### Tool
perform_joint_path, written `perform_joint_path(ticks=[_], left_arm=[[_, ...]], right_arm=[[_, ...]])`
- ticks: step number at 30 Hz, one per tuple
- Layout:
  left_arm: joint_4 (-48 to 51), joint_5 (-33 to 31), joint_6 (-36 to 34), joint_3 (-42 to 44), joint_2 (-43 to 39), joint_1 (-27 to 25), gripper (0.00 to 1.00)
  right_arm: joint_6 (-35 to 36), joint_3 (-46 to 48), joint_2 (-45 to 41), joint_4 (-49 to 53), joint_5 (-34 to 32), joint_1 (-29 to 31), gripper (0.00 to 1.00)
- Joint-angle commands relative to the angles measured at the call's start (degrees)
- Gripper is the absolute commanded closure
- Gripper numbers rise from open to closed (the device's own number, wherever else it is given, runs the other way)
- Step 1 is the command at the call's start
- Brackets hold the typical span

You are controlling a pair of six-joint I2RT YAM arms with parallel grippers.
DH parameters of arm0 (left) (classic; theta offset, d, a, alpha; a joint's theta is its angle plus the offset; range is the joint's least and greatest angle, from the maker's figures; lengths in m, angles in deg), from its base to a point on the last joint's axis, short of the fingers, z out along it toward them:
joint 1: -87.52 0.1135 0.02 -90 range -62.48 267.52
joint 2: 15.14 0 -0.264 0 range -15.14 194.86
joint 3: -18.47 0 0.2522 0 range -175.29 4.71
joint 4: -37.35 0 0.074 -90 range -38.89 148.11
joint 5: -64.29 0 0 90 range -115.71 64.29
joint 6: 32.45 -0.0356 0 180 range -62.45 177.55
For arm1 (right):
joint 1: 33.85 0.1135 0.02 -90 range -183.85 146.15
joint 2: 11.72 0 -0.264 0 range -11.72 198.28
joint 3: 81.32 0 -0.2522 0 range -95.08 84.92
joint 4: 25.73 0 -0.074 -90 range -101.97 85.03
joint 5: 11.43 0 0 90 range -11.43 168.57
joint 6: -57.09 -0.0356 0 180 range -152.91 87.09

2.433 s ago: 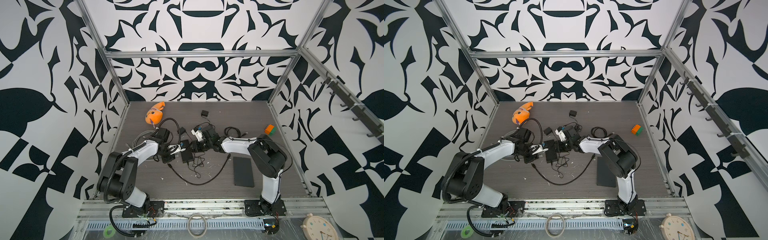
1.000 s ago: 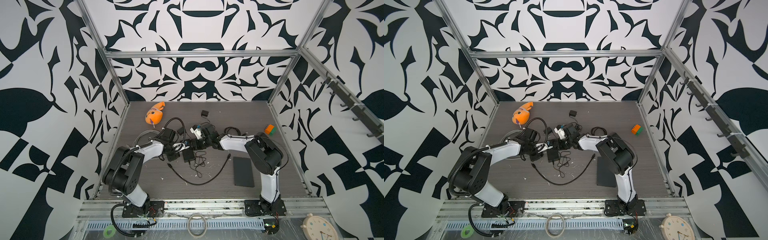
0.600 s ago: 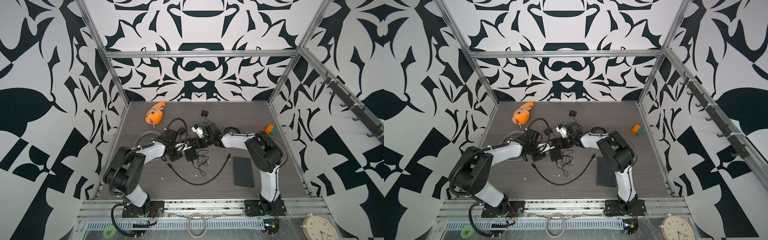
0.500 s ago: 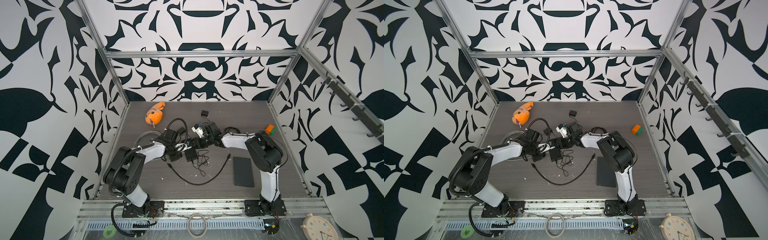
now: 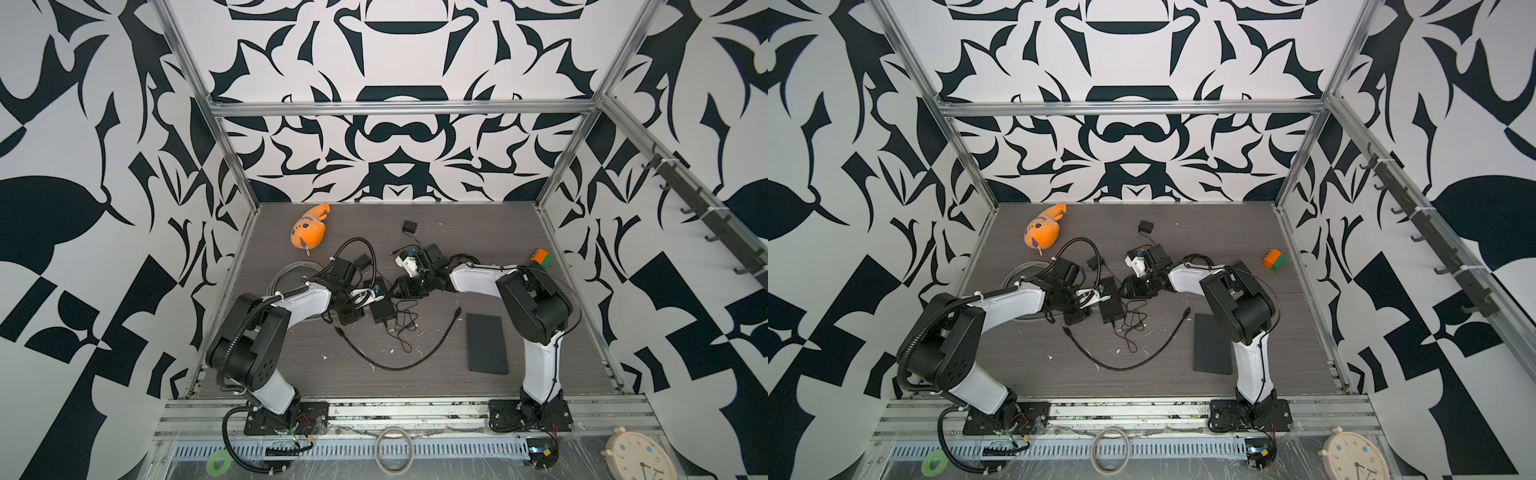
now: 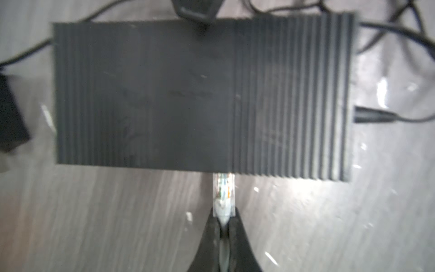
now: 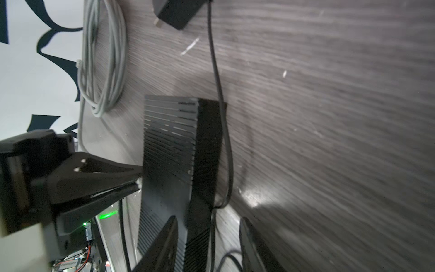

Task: Insert the plug into the switch port

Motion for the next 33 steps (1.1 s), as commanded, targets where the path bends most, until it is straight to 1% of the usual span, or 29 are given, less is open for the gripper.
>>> perform_joint_path(ticks=[1, 3, 13, 15, 25, 33], left_arm=[[6.10, 2.33, -1.30, -0.76, -1.11, -0.26, 1.00], [4.46, 1.72, -0.96, -0.24, -1.30, -0.20, 1.00], [-0.77, 2.51, 0.29, 0.13, -1.24, -0.26, 1.00], [-2.11, 3.23, 2.17, 0.29, -1.50, -0.24, 1.00], [-2.73, 4.07, 2.97, 0.00, -0.17, -0.38, 1.00], [-3.73, 3.24, 4.09, 1.36, 0.91, -1.91, 1.00]], right_arm=[[1.17, -0.64, 0.50, 0.87, -0.47, 0.55, 0.53], [1.17, -0.94, 0.79, 0.81, -0.28, 0.88, 0.53], [0.40, -1.00, 1.83, -0.25, 1.42, 1.55, 0.53], [0.24, -1.01, 2.02, -0.38, 1.88, 1.53, 0.53], [-0.74, -0.43, 2.99, -1.88, 4.64, 1.58, 0.53], [-2.16, 0.64, 3.25, -3.22, 5.94, 1.53, 0.53]])
